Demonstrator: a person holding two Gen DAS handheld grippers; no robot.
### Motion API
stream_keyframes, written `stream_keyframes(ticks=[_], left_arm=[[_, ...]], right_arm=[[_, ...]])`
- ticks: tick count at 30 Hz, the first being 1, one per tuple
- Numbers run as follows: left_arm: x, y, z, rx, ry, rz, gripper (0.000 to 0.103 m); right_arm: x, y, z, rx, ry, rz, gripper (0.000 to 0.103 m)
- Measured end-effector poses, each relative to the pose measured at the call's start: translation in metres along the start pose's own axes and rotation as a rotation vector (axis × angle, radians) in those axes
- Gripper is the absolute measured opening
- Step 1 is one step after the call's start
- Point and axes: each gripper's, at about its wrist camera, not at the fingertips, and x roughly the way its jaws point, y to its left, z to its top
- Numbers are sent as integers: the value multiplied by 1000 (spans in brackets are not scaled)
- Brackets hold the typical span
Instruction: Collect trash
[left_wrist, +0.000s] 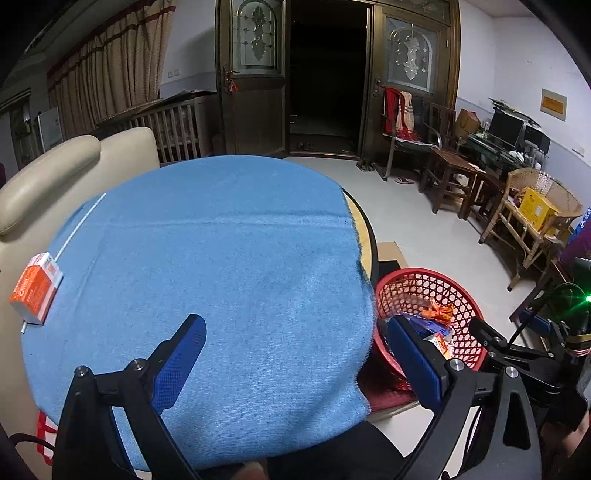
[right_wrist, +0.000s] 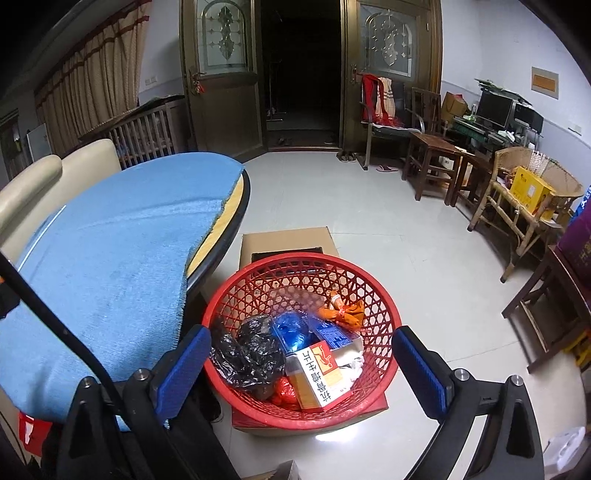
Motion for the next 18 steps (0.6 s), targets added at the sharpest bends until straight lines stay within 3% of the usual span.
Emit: stream_keyframes(ticks=[18], left_arm=[[-2, -6, 0, 40, 4, -19, 98]], right_arm=[[-1, 8, -1, -29, 3, 10, 100]])
